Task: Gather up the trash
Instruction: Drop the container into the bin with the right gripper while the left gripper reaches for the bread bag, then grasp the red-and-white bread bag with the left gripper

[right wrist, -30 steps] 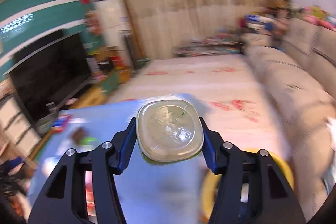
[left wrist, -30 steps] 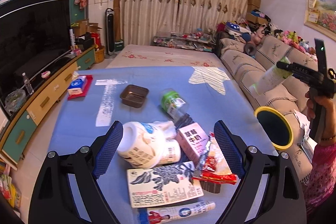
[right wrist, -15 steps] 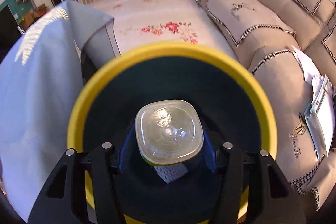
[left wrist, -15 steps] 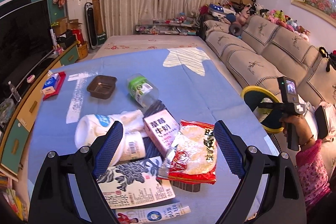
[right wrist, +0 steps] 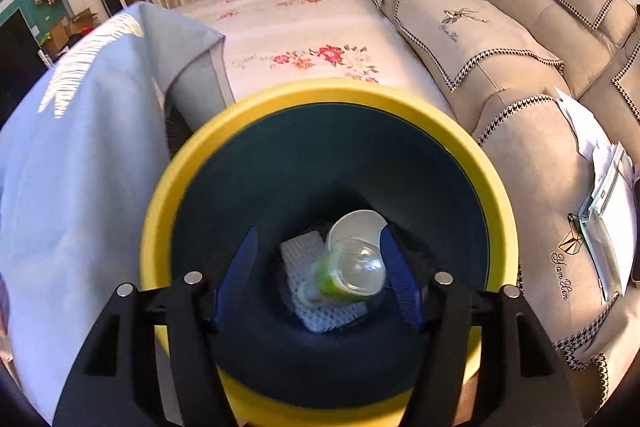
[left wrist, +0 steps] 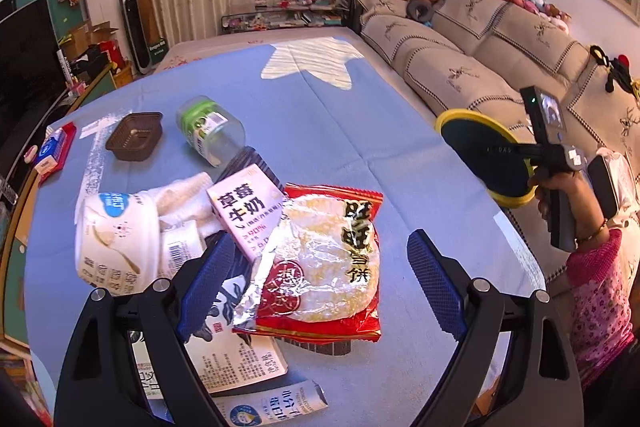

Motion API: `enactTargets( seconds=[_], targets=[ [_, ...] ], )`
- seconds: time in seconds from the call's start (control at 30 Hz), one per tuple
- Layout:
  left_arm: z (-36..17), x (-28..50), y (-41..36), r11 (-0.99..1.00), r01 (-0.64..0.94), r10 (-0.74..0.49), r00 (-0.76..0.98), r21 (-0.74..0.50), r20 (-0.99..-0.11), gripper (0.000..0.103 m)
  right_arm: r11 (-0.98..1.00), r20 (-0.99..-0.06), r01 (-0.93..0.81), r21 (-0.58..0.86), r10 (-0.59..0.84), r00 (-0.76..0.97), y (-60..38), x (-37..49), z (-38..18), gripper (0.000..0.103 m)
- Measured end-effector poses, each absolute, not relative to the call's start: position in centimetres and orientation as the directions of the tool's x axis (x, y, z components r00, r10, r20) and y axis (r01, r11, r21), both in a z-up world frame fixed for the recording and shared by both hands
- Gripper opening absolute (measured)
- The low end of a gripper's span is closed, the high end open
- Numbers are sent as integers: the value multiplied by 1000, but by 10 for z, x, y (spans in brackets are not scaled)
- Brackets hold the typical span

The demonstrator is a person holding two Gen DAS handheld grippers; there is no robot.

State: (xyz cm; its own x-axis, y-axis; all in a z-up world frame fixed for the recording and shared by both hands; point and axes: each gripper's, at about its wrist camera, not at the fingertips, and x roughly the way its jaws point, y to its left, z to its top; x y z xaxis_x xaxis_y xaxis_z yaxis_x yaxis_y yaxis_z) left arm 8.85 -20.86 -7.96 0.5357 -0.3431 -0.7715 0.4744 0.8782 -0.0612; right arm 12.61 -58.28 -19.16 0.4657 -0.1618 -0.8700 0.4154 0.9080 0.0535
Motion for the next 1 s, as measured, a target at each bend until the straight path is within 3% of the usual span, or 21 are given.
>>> enactTargets(
  seconds=[0.4, 0.67, 1.0],
  targets=[
    [-102, 117, -227, 877, 480, -286, 520, -1, -805, 87, 916, -832, 386, 114, -124, 541, -562, 94, -167, 63],
    [-105, 118, -224, 884, 467, -271, 516, 1, -812, 63, 914, -824, 382, 135, -111, 555, -561, 90, -165, 63],
    [-80, 107, -217, 882, 471, -300, 552, -6, -778, 55, 914, -808, 376, 151, -105, 579, -561, 80, -157, 63]
  ],
)
